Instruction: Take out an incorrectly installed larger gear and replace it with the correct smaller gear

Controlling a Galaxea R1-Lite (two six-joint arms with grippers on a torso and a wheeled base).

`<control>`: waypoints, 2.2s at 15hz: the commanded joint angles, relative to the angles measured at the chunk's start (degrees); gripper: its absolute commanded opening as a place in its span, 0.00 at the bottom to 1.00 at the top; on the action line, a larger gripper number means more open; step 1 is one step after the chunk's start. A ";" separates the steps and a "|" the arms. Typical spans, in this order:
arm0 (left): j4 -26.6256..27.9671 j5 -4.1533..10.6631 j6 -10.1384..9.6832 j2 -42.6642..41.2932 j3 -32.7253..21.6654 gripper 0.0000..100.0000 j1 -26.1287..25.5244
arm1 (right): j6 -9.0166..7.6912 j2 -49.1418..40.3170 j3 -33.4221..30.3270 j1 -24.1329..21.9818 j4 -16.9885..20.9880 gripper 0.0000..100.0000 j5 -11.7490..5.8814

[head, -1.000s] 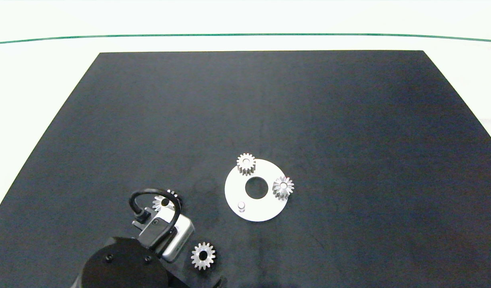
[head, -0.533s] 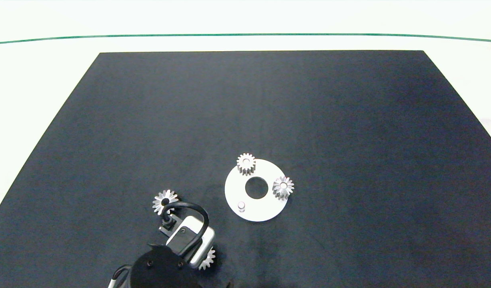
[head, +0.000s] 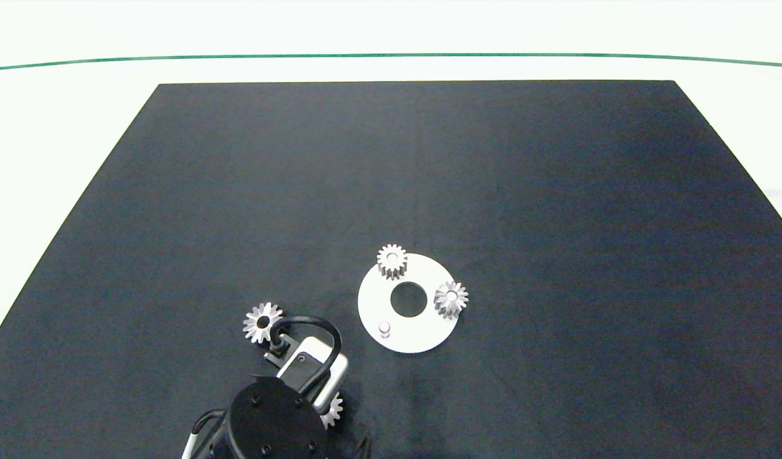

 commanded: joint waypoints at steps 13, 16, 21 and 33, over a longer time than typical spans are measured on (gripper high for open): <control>-3.93 0.21 1.38 1.50 1.36 0.77 0.35 | -0.07 0.07 0.03 0.06 0.11 1.00 -0.02; -5.60 0.47 1.82 2.38 1.80 0.71 0.35 | -0.07 -0.10 0.03 0.06 0.11 1.00 -0.02; -5.78 0.82 2.52 2.73 1.89 0.60 0.35 | -0.07 -0.19 0.12 0.06 0.11 1.00 -0.02; -7.45 0.82 2.96 3.26 3.03 0.36 0.52 | 0.02 -0.19 0.03 0.06 0.11 1.00 -0.02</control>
